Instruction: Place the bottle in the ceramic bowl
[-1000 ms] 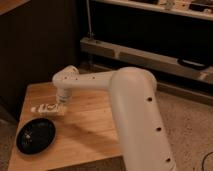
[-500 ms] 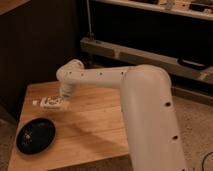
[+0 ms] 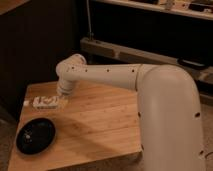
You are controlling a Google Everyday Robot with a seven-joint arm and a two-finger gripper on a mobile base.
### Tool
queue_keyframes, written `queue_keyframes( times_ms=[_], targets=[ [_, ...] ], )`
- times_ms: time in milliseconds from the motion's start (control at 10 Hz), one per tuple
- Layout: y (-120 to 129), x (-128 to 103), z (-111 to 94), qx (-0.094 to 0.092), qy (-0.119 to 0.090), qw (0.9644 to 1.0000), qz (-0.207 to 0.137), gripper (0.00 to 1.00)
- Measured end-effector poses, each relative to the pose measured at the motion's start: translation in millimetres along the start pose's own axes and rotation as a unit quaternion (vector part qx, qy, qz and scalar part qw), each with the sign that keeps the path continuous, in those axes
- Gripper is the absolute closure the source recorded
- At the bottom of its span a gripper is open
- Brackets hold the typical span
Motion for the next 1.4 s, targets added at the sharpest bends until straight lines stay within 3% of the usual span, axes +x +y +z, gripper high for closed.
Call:
queue_keyframes(
  times_ms=[300, 500, 1000, 1400],
  targets=[
    [38.8, -21.9, -2.1, -0.041, 0.008, 0.997, -0.065, 1.0],
    [52.8, -24.8, -4.5, -0.06, 0.012, 0.9941, -0.089, 1.0],
    [105.0, -31.8, -8.3, -0.08, -0.001, 0.9896, -0.119, 1.0],
    [127.8, -37.4, 14.9, -0.102, 0.03, 0.9841, -0.143, 1.0]
  ],
)
